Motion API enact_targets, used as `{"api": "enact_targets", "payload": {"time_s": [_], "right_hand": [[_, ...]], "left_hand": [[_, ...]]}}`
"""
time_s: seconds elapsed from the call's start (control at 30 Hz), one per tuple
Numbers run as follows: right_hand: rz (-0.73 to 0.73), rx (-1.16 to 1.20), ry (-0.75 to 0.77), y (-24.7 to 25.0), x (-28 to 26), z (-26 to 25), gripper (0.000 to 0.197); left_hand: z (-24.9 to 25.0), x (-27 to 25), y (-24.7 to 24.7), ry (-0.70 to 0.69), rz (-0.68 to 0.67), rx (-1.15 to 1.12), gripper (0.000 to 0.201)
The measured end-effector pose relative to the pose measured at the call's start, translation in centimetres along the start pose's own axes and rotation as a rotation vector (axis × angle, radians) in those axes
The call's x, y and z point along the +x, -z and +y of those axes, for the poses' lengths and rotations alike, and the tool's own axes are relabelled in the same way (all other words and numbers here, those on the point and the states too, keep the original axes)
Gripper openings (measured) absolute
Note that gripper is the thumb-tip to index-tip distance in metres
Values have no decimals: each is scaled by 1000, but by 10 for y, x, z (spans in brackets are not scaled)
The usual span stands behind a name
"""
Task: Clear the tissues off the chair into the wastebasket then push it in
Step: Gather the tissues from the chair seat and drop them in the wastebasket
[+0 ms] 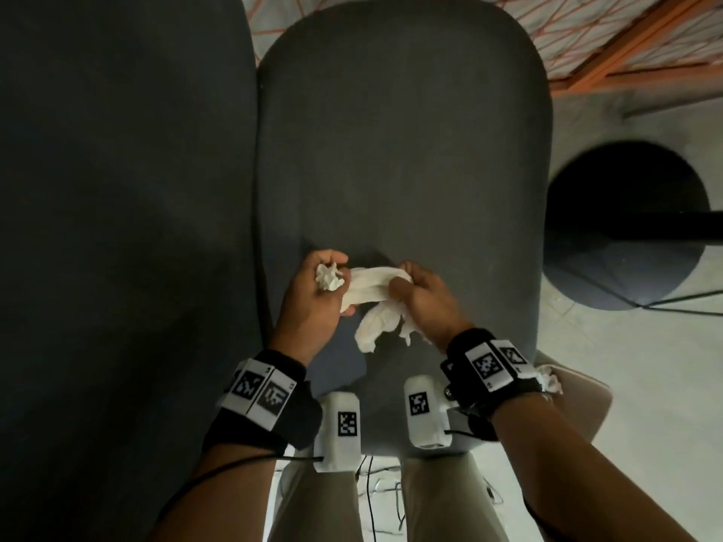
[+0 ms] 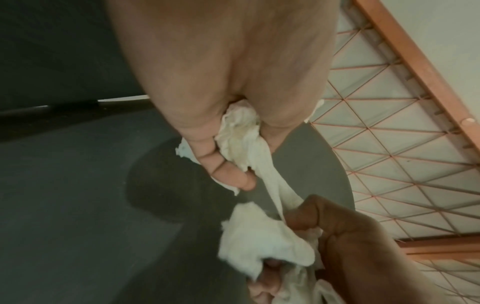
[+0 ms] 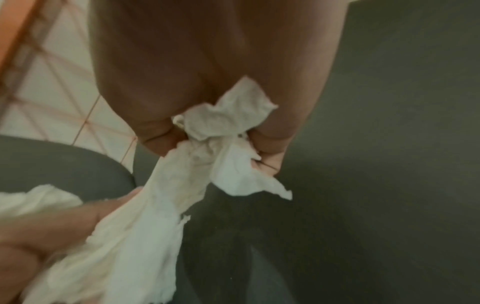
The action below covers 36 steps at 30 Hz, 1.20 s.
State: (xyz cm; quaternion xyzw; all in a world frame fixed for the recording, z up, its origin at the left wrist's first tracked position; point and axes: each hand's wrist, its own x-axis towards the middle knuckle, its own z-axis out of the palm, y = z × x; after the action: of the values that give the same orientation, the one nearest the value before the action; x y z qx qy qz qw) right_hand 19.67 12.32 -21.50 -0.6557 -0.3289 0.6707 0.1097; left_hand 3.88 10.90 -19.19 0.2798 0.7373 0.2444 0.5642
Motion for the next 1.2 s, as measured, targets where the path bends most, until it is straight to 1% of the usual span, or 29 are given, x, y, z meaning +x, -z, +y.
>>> {"api": "enact_targets", "payload": {"time_s": [0.03, 0.07, 0.17, 0.2, 0.23, 0.3, 0.33, 0.4, 0.43, 0.5, 0.57, 0.6, 0.63, 0.7, 0.8, 0.87, 0.97, 1.07, 1.13, 1.2], "right_hand": [[20, 59, -27, 1, -5, 3, 12], [24, 123, -54, 2, -10, 5, 18], [-27, 266, -114, 7, -22, 11, 55], [-26, 305, -123, 8, -26, 12, 59], [-6, 338, -132, 9, -29, 13, 56], [55, 392, -134, 9, -37, 13, 36], [88, 414, -130, 8, -42, 14, 28], [152, 452, -134, 5, -47, 22, 28], [183, 478, -138, 5, -51, 27, 30], [232, 539, -143, 4, -61, 40, 32], [251, 632, -146, 4, -75, 53, 30], [253, 719, -148, 3, -84, 60, 29], [262, 802, -147, 1, -92, 67, 29], [279, 908, -152, -8, -111, 80, 29], [342, 1034, -154, -26, -138, 101, 26], [402, 1075, -158, -36, -155, 114, 22], [469, 1140, -133, -46, -178, 132, 19], [524, 1217, -117, -50, -198, 155, 9], [592, 1196, -158, -50, -208, 179, 17], [651, 1188, -205, -50, -216, 208, 24]], "left_hand": [[0, -6, -1, 2, -18, -10, 14], [-2, -10, -1, 1, -30, -15, 13], [-4, -25, -2, -8, -48, 24, 13], [-4, -28, -3, -12, -62, 41, 14], [-4, -33, -3, -10, -77, 49, 15], [-4, -41, -5, 4, -110, 64, 19], [-3, -45, -7, 13, -129, 71, 21], [-2, -54, -10, 29, -144, 68, 18], [-3, -58, -10, 38, -131, 77, 17], [-5, -65, -8, 34, -97, 134, 25], [-10, -72, -5, 19, -120, 198, 33], [-11, -77, -3, 10, -141, 229, 34], [-11, -81, -3, 1, -170, 266, 33], [-14, -91, -3, 26, -256, 299, 26], [-17, -105, -3, 80, -384, 215, 16], [-19, -114, -6, 94, -437, 211, 14], [-26, -133, -18, 69, -510, 251, 18], [-40, -152, -36, -12, -568, 349, 17], [-52, -164, -50, -61, -625, 425, 14], [-65, -176, -68, -74, -674, 480, 14]]}}
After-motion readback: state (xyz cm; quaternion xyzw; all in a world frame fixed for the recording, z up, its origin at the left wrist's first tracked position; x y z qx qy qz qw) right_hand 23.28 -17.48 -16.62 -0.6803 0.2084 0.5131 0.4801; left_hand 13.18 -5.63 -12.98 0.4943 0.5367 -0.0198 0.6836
